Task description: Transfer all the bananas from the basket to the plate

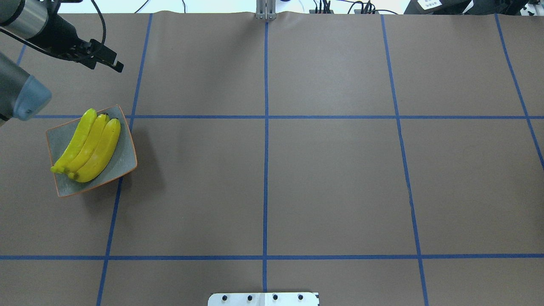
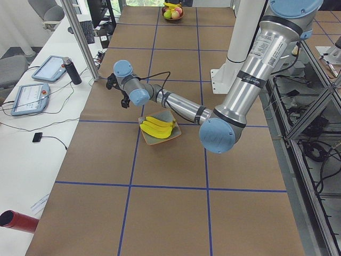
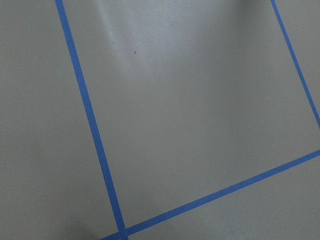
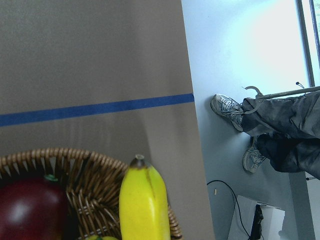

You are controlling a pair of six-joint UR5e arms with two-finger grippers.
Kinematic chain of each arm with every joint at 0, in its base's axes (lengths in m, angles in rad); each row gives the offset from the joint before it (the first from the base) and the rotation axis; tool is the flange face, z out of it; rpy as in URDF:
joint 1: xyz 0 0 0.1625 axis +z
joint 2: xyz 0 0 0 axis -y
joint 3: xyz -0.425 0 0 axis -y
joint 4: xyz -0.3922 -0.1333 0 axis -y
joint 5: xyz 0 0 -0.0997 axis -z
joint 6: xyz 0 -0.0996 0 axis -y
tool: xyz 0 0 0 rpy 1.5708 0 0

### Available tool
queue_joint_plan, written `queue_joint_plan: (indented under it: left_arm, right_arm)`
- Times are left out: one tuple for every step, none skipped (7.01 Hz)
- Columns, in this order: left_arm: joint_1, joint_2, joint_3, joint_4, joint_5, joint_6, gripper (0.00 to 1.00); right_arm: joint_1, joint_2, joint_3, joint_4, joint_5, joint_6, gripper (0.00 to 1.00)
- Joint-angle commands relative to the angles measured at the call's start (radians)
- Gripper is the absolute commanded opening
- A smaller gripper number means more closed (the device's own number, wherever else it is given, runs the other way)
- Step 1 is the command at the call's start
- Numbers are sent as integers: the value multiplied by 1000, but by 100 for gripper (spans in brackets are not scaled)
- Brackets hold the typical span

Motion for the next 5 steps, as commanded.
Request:
queue_joint_plan:
  left_arm:
    - [1, 0, 0, 1, 1, 1, 100]
    - [5, 0, 0, 0, 2, 1, 100]
    - [7, 0, -1, 0, 2, 1, 100]
    - [7, 0, -1, 0, 2, 1, 100]
    - [7, 0, -3, 0, 2, 1, 100]
  right_arm:
    - [-8, 4, -10, 5, 1, 67, 99]
    - [-8, 6, -30, 26, 1, 79, 99]
    - [-17, 11, -82, 75, -1, 81, 99]
    - [-31, 21, -105, 89, -1, 79, 99]
    - [-40, 23, -108, 90, -2, 81, 99]
